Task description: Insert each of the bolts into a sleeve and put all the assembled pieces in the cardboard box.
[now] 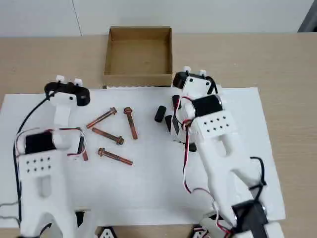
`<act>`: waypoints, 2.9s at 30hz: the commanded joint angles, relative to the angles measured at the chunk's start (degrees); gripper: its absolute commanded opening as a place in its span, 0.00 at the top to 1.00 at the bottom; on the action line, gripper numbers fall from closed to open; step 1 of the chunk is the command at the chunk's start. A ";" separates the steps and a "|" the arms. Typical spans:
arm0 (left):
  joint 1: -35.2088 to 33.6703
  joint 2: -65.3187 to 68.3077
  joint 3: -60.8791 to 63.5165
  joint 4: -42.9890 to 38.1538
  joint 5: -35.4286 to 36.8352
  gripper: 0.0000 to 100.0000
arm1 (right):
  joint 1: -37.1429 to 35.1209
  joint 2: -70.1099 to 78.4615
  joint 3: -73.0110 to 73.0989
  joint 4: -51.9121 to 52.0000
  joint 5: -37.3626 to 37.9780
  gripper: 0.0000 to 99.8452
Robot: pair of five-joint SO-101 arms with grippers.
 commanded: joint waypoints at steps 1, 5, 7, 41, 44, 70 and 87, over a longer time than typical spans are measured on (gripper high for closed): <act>-0.79 3.16 -3.74 -0.79 -0.35 0.91 | -0.57 2.07 -4.48 0.48 -0.26 0.89; -0.79 3.69 -3.38 -2.20 -0.35 0.91 | -0.40 4.44 -5.63 0.48 -0.26 0.86; -0.70 3.78 -3.30 -2.46 -0.35 0.91 | -0.31 5.49 -5.63 0.48 -0.26 0.87; -0.53 3.87 -3.30 -3.34 -0.44 0.91 | 7.69 23.69 -5.71 -10.07 6.42 0.87; -0.53 3.87 -3.30 -3.43 -0.44 0.91 | 8.13 24.66 -5.71 -9.98 6.42 0.87; -0.35 3.96 -15.43 8.44 0.70 0.92 | 6.02 0.57 -5.80 -1.27 6.51 1.00; 4.66 33.05 -45.76 18.37 -4.31 0.99 | 6.55 -3.82 -5.45 6.11 6.59 1.00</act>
